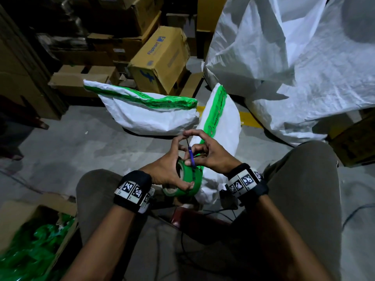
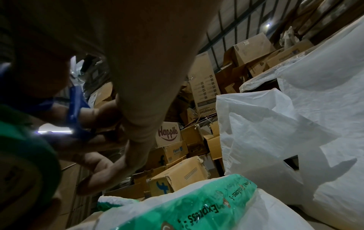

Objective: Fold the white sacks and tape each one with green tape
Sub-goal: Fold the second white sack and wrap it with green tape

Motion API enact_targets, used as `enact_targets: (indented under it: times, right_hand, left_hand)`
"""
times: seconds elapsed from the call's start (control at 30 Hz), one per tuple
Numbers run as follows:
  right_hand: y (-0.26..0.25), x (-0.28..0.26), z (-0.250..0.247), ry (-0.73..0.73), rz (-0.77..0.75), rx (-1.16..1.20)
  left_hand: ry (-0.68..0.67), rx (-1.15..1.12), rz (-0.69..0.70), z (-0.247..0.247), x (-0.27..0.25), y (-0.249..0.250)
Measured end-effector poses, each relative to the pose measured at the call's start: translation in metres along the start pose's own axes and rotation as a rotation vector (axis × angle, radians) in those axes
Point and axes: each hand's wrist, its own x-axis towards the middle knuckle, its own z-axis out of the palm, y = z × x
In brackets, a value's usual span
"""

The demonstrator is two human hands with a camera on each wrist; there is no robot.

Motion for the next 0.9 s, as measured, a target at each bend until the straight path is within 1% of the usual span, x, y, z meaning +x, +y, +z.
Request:
enact_targets:
  times: [0.13,0.23,0.33,0.43,0.63,0.8,0.9]
  right_hand:
    - [-0.001,-0.001,0.003,-0.004,-0.02,-0.026]
    - [-0.001,0.001,0.004,0.043,-0.047,-0.01]
    - [-0.002,0.002,0.003,0.067,-0.072,0.005]
    - [-0.003,0.002,0.003,0.069,-0.089,-0.038]
    - [-0.006,0.0,-0.001,0.098,-0.09,-0.156]
    - [-0.013,0.007,-0.001,0.128,-0.123,-0.264]
    - [-0.016,0.011,-0.001,0.124,-0.142,-0.318]
  left_hand:
    - [0.011,-0.001,0.007,-0.001,-0.002,0.0]
    - [0.041,-0.053,0.013,-0.003,-0.002,-0.002]
    - [0.031,-0.103,0.005,-0.009,-0.001,-0.006]
    - [0.006,-0.109,-0.023,-0.013,0.0,-0.009]
    - [-0.001,-0.086,-0.112,-0.024,0.004,-0.012]
    - [0.069,-0.013,-0.124,-0.033,0.01,-0.007]
    - [0.168,0.086,-0.18,-0.039,0.015,-0.002]
